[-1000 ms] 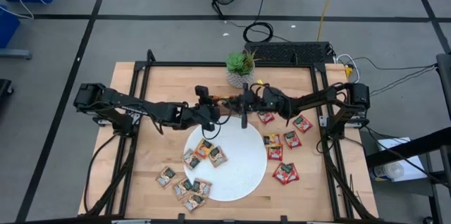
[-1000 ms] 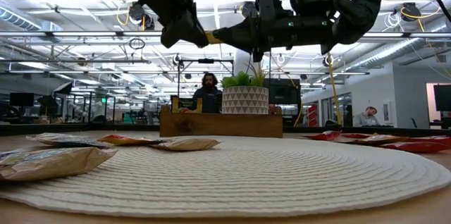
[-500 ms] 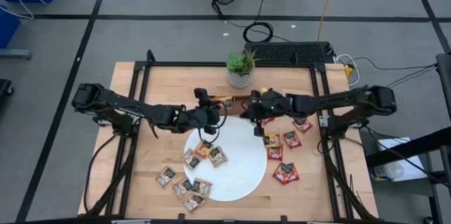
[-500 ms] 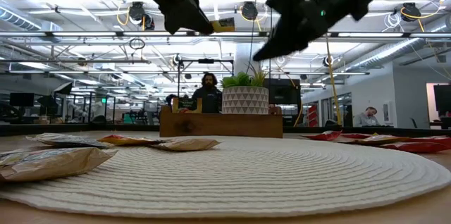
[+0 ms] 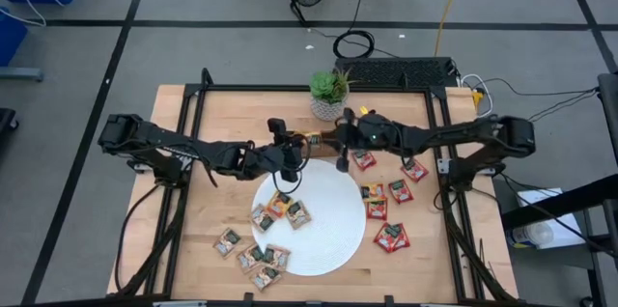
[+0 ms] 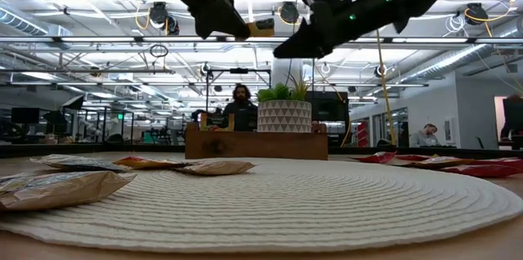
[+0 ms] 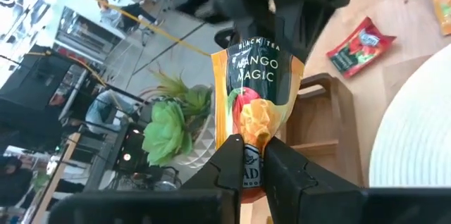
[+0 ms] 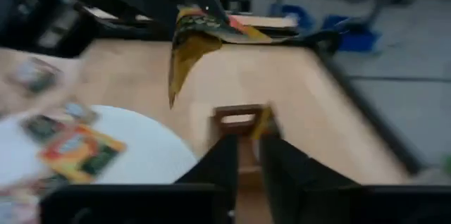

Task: Pick & Place Tea
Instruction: Put the mango tea bag into the wooden organizer

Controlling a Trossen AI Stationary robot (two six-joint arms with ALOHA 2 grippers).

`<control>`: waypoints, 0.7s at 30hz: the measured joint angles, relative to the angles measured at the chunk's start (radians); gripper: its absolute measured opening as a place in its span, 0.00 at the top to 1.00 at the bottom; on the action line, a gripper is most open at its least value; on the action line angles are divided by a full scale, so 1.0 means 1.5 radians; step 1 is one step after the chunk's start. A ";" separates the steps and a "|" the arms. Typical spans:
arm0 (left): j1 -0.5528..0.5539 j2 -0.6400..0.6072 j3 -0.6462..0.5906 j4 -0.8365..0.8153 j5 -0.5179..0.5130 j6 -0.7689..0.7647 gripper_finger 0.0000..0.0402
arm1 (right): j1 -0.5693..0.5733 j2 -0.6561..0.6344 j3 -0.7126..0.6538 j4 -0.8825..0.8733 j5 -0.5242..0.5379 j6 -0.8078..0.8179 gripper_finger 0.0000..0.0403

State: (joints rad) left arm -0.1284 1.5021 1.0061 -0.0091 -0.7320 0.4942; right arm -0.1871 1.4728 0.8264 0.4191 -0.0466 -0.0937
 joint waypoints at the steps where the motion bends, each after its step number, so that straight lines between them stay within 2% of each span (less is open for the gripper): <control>1: 0.000 0.000 0.000 -0.003 0.000 0.004 0.89 | -0.008 0.006 -0.001 0.003 -0.031 0.021 0.82; 5: 0.000 0.000 0.000 -0.012 0.002 0.016 0.91 | -0.028 0.009 -0.001 0.024 -0.109 0.080 0.66; 11: 0.004 0.000 0.000 -0.016 0.002 0.016 0.89 | -0.022 0.010 -0.001 0.067 -0.130 0.112 0.50; 16: 0.005 0.000 0.000 -0.017 0.006 0.016 0.88 | -0.006 0.009 -0.001 0.133 -0.129 0.128 0.47; 21: 0.005 0.000 0.000 -0.016 0.006 0.017 0.88 | -0.001 0.016 -0.001 0.164 -0.128 0.135 0.50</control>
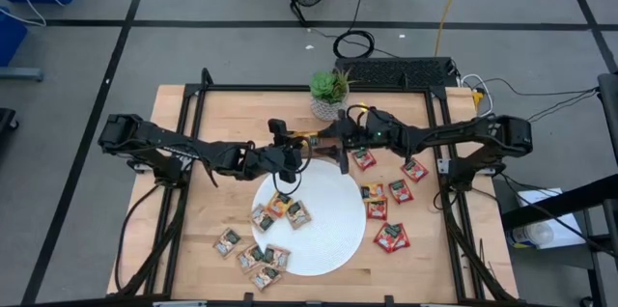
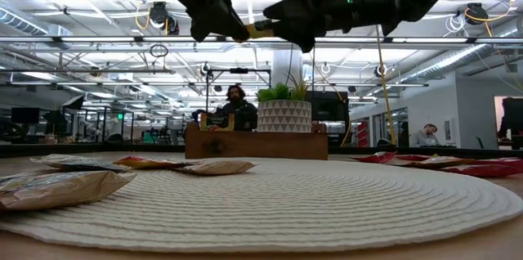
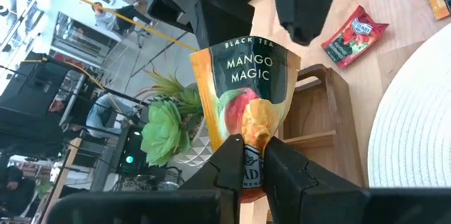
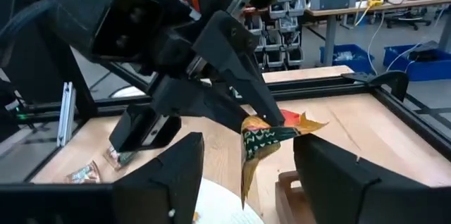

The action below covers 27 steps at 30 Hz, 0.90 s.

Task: Pick & Place Tea
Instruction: Put the mango tea bag into the wooden organizer

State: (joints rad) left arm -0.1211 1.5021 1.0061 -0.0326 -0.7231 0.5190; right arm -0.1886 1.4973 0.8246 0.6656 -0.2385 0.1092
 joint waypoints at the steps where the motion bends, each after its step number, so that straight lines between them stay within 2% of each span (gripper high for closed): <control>1: 0.000 0.000 0.000 -0.001 0.000 0.000 0.88 | 0.000 0.005 0.000 0.007 -0.001 0.009 0.52; 9: 0.000 0.000 0.000 -0.001 0.003 -0.003 0.88 | -0.001 0.064 0.000 0.069 -0.001 0.021 0.66; 18: 0.000 0.001 0.000 0.001 0.004 -0.006 0.88 | 0.000 0.062 0.000 0.079 0.000 -0.009 0.98; 27: 0.000 0.002 0.000 -0.012 0.008 -0.017 0.88 | 0.000 0.056 0.002 0.024 -0.001 -0.062 0.99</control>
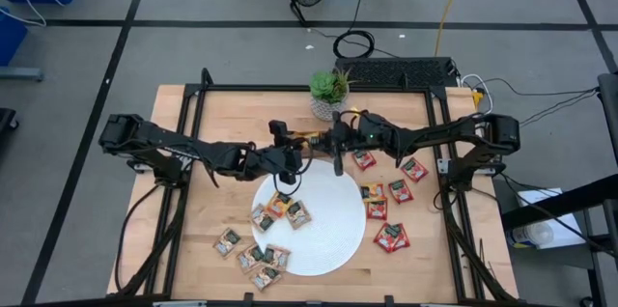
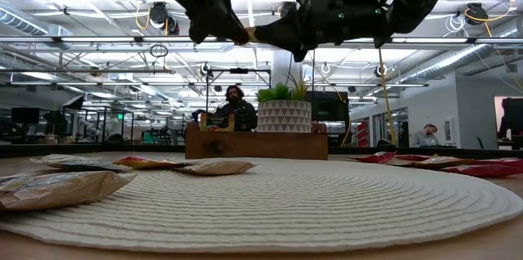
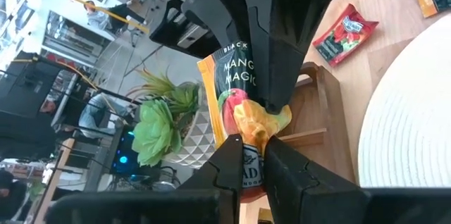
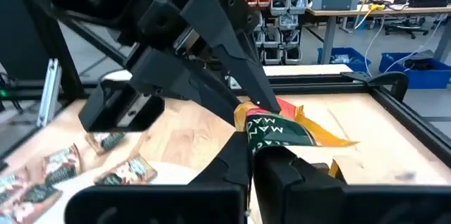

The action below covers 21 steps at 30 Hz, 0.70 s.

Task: Pick & Place Tea
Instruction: Put the mango tea bag into the wooden organizer

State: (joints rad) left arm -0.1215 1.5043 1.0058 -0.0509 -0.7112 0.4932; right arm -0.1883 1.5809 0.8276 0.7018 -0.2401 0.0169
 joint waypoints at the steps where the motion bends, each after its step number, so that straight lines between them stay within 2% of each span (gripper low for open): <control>1: 0.000 0.000 0.000 0.000 0.001 -0.007 0.88 | 0.000 -0.009 0.000 -0.023 0.000 -0.009 0.99; 11: -0.004 -0.002 -0.002 -0.013 0.003 -0.036 0.88 | 0.002 -0.090 -0.006 -0.284 0.073 -0.093 1.00; 15: -0.005 -0.001 -0.001 -0.001 0.008 -0.039 0.88 | 0.009 -0.116 -0.003 -0.296 0.123 -0.114 1.00; 21: -0.007 -0.001 -0.001 0.005 0.015 -0.036 0.88 | 0.022 -0.118 -0.004 -0.275 0.124 -0.113 1.00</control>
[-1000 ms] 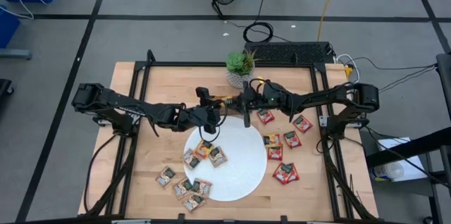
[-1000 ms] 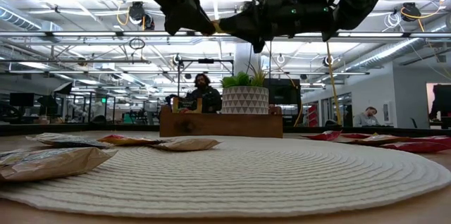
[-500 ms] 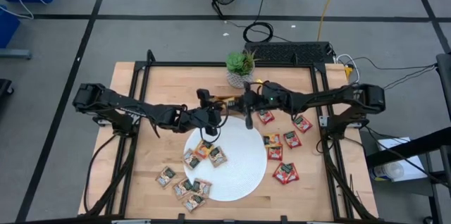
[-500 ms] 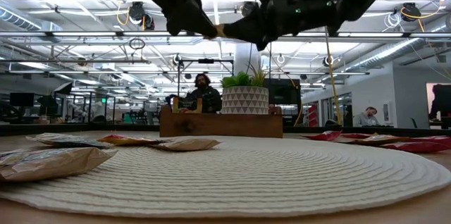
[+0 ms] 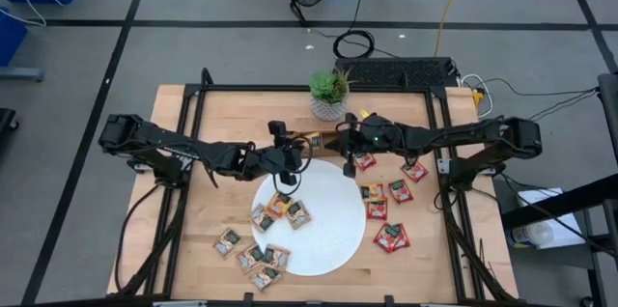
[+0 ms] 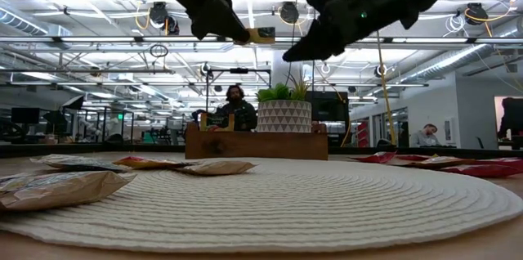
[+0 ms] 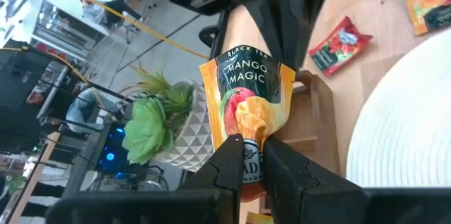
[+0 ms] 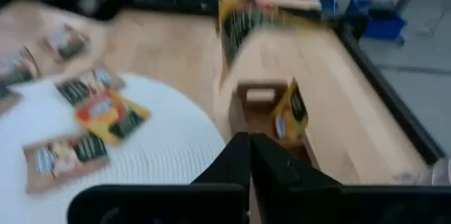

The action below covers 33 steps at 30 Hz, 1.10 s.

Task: Pick & Place Tea
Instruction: Put the mango tea bag into the wooden organizer

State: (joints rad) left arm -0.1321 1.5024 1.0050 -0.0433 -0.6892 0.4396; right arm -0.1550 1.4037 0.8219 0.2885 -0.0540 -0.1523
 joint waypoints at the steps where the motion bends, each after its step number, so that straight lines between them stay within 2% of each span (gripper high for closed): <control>1: 0.000 0.000 0.000 0.001 0.001 0.000 0.88 | 0.001 -0.002 0.000 0.012 -0.001 0.004 1.00; 6: 0.000 0.000 0.000 0.008 0.002 0.002 0.88 | -0.006 0.009 0.000 0.029 -0.006 0.022 0.94; 12: 0.000 0.000 0.000 0.008 0.005 0.002 0.88 | -0.031 0.008 0.002 0.085 -0.119 0.108 0.73; 17: 0.000 0.000 0.000 0.007 0.005 0.002 0.88 | -0.031 0.014 0.002 0.131 -0.144 0.131 0.62; 27: 0.002 0.000 0.000 0.007 0.005 0.002 0.88 | -0.027 0.038 0.002 0.153 -0.143 0.163 0.61; 33: 0.002 0.000 0.000 0.010 0.005 0.001 0.88 | -0.027 0.082 0.002 0.227 -0.143 0.181 0.69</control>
State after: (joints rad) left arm -0.1299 1.5026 1.0050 -0.0280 -0.6811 0.4416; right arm -0.1951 1.5273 0.8249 0.6286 -0.2687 0.1192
